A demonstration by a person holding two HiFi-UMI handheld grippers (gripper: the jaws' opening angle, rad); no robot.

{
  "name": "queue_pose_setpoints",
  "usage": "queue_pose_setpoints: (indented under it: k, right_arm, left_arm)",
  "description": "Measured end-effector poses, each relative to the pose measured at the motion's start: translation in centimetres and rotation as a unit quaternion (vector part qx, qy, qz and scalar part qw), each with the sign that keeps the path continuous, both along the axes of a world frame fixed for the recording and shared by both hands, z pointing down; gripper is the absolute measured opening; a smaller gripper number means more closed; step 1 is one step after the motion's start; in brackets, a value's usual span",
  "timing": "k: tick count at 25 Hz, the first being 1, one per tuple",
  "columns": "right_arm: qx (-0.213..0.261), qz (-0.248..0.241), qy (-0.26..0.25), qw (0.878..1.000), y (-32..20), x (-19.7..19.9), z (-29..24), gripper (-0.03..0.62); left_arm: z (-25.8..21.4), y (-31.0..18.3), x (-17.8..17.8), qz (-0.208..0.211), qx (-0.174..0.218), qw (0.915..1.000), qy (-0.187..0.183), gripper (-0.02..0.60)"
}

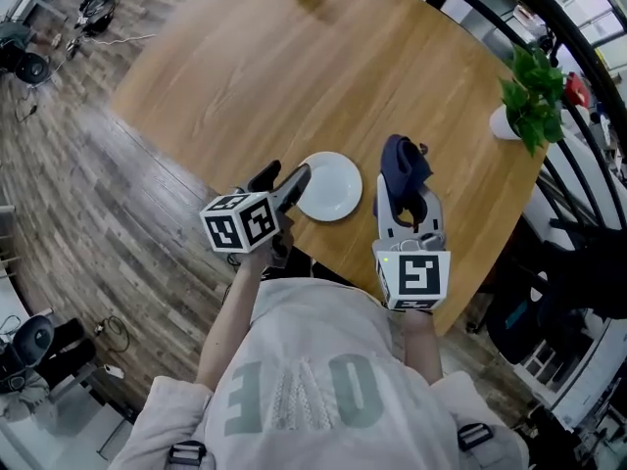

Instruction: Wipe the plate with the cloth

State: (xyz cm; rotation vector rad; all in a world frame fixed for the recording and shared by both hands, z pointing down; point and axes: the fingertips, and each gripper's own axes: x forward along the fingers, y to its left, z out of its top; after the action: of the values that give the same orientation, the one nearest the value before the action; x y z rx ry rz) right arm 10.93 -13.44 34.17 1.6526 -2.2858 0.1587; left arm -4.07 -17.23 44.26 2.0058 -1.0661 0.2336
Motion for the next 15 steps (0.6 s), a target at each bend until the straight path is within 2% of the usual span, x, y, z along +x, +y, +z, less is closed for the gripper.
queue_pose_setpoints:
  k: [2, 4, 6, 15]
  right_arm:
    - [-0.013, -0.006, -0.001, 1.0, -0.2, -0.3, 0.9, 0.057]
    - [-0.024, -0.013, -0.005, 1.0, -0.4, -0.8, 1.4, 0.057]
    - [-0.029, -0.017, -0.013, 0.999, -0.7, -1.5, 1.4, 0.057]
    - [-0.036, -0.022, -0.015, 0.999, -0.8, -1.2, 2.2, 0.057]
  left_arm:
    - [3.6, 1.3, -0.5, -0.015, -0.066, 0.9976, 0.015, 0.293]
    - [6.1, 2.7, -0.7, -0.03, -0.127, 0.9906, 0.042, 0.291]
    - [7.4, 3.5, -0.7, -0.044, -0.164, 0.9832, 0.068, 0.29]
    - [9.2, 3.6, 0.0, -0.038, -0.177, 0.9825, 0.045, 0.191]
